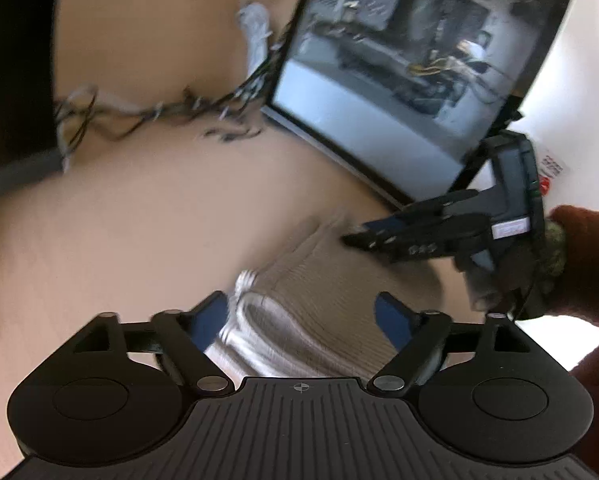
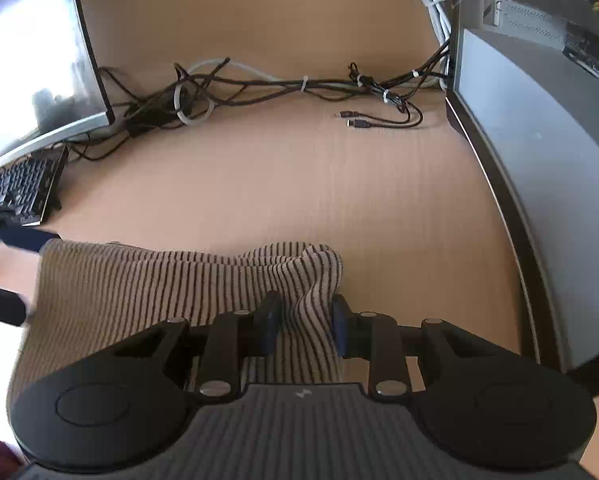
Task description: Fold clothes
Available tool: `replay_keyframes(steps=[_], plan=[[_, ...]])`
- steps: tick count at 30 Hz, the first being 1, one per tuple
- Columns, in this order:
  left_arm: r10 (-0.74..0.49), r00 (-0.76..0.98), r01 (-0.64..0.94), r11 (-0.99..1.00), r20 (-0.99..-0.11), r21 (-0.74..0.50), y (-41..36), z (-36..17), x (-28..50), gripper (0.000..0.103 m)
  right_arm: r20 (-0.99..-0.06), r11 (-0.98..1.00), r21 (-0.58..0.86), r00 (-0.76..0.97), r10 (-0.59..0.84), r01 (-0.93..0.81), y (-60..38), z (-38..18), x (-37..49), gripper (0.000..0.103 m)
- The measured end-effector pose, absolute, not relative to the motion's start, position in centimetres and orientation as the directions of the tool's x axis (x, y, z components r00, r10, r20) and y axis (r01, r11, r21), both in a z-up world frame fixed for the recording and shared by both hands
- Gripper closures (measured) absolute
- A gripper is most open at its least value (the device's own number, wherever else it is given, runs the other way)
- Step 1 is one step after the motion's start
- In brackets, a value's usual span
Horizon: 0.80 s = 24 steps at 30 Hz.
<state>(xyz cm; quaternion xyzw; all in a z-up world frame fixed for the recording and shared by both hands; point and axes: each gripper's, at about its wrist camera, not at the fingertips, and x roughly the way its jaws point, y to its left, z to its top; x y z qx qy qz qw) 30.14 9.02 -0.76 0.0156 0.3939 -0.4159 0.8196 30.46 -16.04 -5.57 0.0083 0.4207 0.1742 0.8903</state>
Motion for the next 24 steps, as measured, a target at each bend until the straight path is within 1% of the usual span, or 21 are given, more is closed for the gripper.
replay_keyframes(steps=[1,2,3,4,5,6,7,8,10,11,12,14,16,17,18,20,22,24], plan=[[-0.670,0.339,0.705,0.646,-0.660,-0.294,8.6,-0.7,30.4,0.009,-0.740,0.937,0.165,0.590,0.324,-0.309,-16.1,-5.3,30.4,0.076],[-0.671,0.333,0.715,0.638,-0.663,-0.286,8.1,-0.7,30.6,0.009,-0.733,0.934,0.168,0.594,0.331,-0.314,-16.1,-5.1,30.2,0.076],[-0.668,0.327,0.718,0.636,-0.669,-0.284,7.6,-0.9,31.0,0.009,-0.730,0.936,0.167,0.599,0.330,-0.311,-16.3,-4.8,30.0,0.072],[-0.664,0.318,0.717,0.636,-0.677,-0.286,7.1,-1.3,31.5,0.010,-0.732,0.941,0.165,0.603,0.318,-0.296,-16.6,-4.4,29.6,0.064],[-0.660,0.310,0.712,0.638,-0.685,-0.292,6.7,-1.9,32.1,0.010,-0.733,0.946,0.168,0.607,0.308,-0.278,-16.9,-4.1,29.2,0.059],[-0.657,0.302,0.704,0.643,-0.691,-0.303,6.5,-2.4,32.7,0.010,-0.731,0.951,0.181,0.612,0.301,-0.252,-17.5,-3.6,28.6,0.048],[-0.654,0.294,0.695,0.647,-0.697,-0.314,6.3,-3.0,33.2,0.010,-0.729,0.953,0.200,0.615,0.300,-0.228,-18.1,-3.1,27.8,0.041],[-0.657,0.286,0.688,0.648,-0.698,-0.328,6.2,-3.4,33.6,0.010,-0.728,0.952,0.223,0.614,0.306,-0.210,-18.8,-2.6,27.1,0.039],[-0.665,0.268,0.676,0.645,-0.697,-0.356,6.0,-4.3,34.3,0.010,-0.738,0.942,0.293,0.588,0.331,-0.162,-20.1,-1.7,25.1,0.028],[-0.671,0.258,0.673,0.641,-0.695,-0.369,6.0,-4.7,34.6,0.010,-0.749,0.933,0.334,0.563,0.350,-0.136,-20.7,-1.6,24.2,0.024],[-0.673,0.249,0.668,0.640,-0.696,-0.380,5.9,-5.1,34.9,0.010,-0.764,0.916,0.386,0.519,0.382,-0.106,-21.0,-2.2,23.7,0.017],[-0.678,0.227,0.642,0.644,-0.699,-0.416,6.0,-6.1,35.3,0.009,-0.784,0.875,0.483,0.428,0.450,-0.036,-21.5,-3.3,22.6,0.016],[-0.686,0.208,0.607,0.650,-0.697,-0.458,6.3,-6.8,35.7,0.009,-0.781,0.841,0.541,0.389,0.488,0.031,-21.2,-4.9,22.6,0.016],[-0.685,0.211,0.593,0.657,-0.697,-0.466,6.6,-6.8,35.6,0.009,-0.782,0.840,0.542,0.392,0.485,0.041,-20.9,-5.3,22.9,0.018],[-0.684,0.216,0.580,0.664,-0.697,-0.472,6.8,-6.8,35.5,0.011,-0.782,0.839,0.541,0.396,0.481,0.050,-20.5,-5.7,23.4,0.022],[-0.676,0.225,0.575,0.674,-0.702,-0.464,7.3,-6.6,34.8,0.015,-0.788,0.872,0.489,0.433,0.438,0.007,-19.7,-5.6,24.9,0.026],[-0.676,0.215,0.575,0.671,-0.705,-0.468,7.7,-6.4,33.8,0.019,-0.782,0.906,0.419,0.486,0.389,-0.051,-18.8,-5.3,26.8,0.033],[-0.683,0.200,0.581,0.660,-0.703,-0.476,7.8,-6.3,32.7,0.019,-0.775,0.933,0.344,0.529,0.346,-0.107,-17.5,-5.1,29.1,0.035]])
